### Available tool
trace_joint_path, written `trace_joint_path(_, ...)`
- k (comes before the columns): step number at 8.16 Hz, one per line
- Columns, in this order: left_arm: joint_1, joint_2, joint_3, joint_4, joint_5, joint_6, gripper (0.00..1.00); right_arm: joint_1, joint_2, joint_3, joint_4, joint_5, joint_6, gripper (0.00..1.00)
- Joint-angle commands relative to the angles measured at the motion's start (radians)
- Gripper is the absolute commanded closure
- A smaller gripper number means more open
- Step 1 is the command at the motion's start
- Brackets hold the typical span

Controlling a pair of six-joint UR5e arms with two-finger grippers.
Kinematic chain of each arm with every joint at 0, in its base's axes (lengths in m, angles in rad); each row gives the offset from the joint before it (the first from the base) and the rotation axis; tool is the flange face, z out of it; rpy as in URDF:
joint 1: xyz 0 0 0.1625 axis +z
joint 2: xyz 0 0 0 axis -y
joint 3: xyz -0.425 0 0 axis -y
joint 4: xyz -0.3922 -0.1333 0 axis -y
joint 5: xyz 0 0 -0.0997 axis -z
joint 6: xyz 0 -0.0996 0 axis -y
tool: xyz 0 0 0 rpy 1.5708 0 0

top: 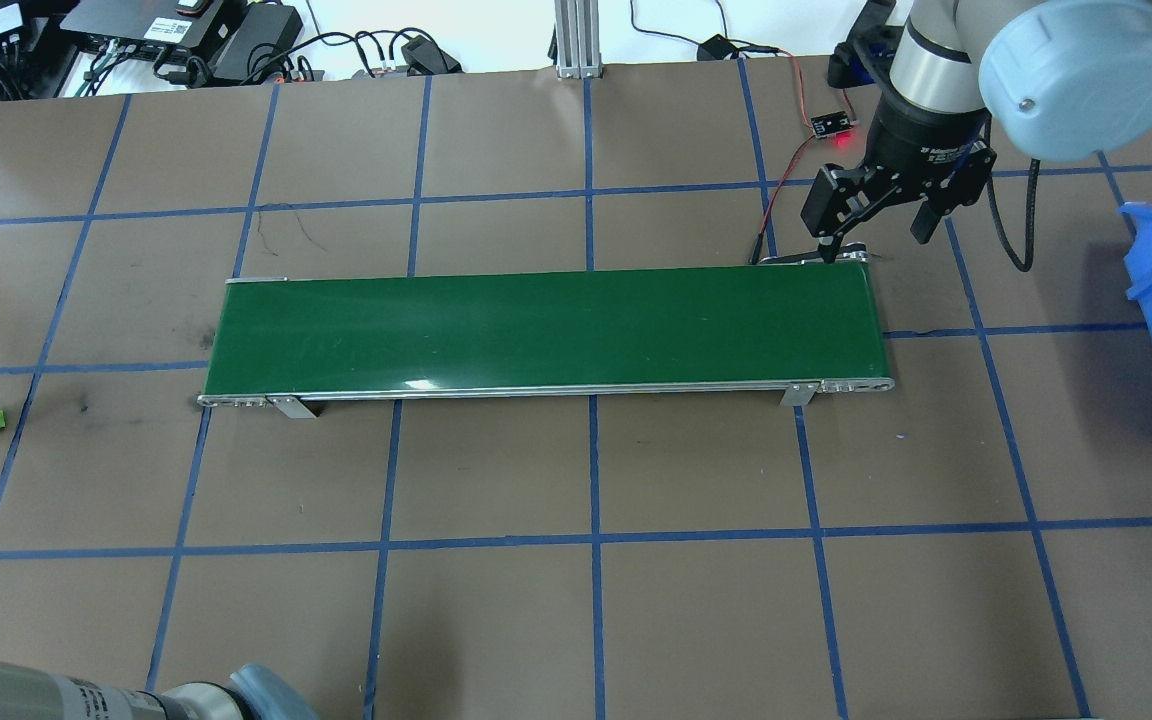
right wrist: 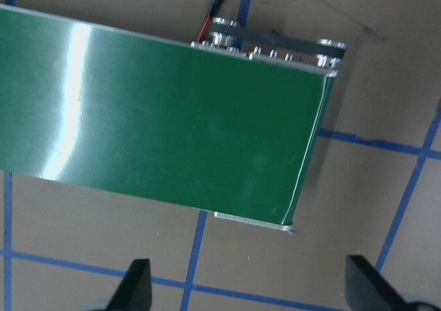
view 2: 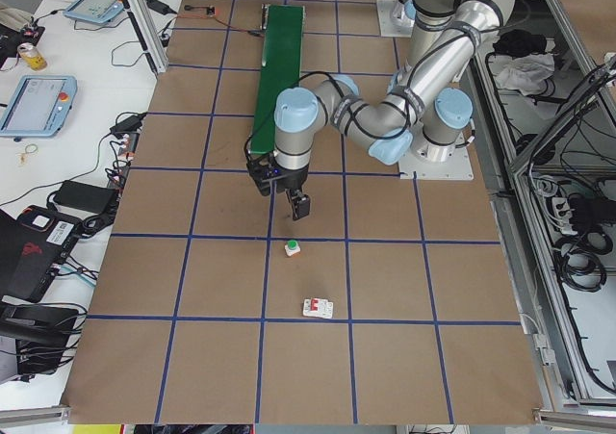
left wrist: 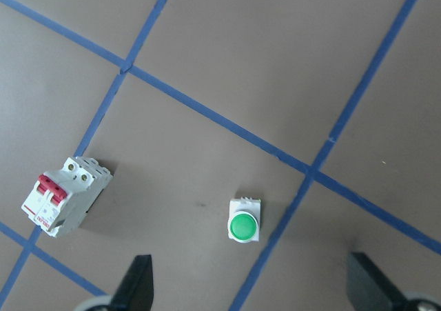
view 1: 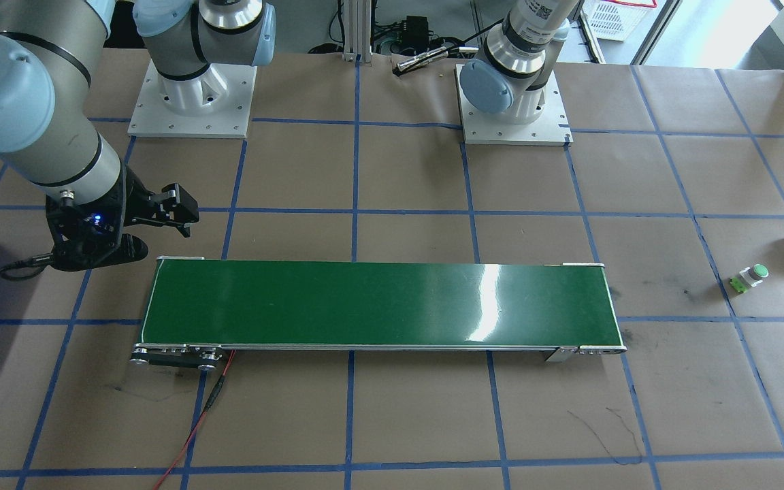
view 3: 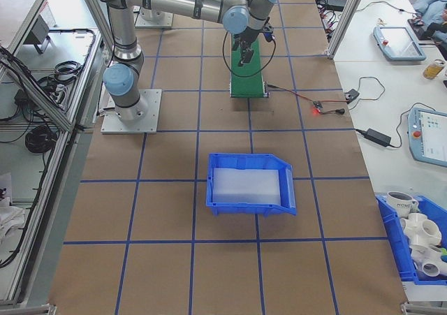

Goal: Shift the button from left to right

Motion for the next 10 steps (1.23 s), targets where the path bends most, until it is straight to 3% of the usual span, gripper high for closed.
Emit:
trace_joint_path(1,0.022,-0.141,-0.001,0.113,-0.005,-0.014,0.00,0.001,-0.059,0.006,-0.180,-0.013,0.018,0.00)
trace_joint_path(2,0.022,-0.158,0.000,0.110,-0.008,-0.014,0.00,0.002,-0.061,0.009,-0.176,-0.019,0.020,0.00)
trace_joint_path(4,0.020,-0.173,-0.004,0.105,-0.078,-0.008,0.00,0.002,-0.063,0.009,-0.173,-0.010,0.017,0.00)
trace_joint_path(5,0.020,-0.190,-0.004,0.105,-0.084,0.002,0.00,0.002,-0.066,0.008,-0.183,0.000,0.012,0.00)
trace_joint_path(8,0.020,-0.276,-0.004,0.098,-0.071,-0.008,0.00,0.003,-0.104,0.008,-0.185,0.003,0.139,0.00)
trace_joint_path(10,0.020,-0.287,-0.004,0.093,-0.030,-0.006,0.00,0.003,-0.119,0.008,-0.179,0.001,0.158,0.00)
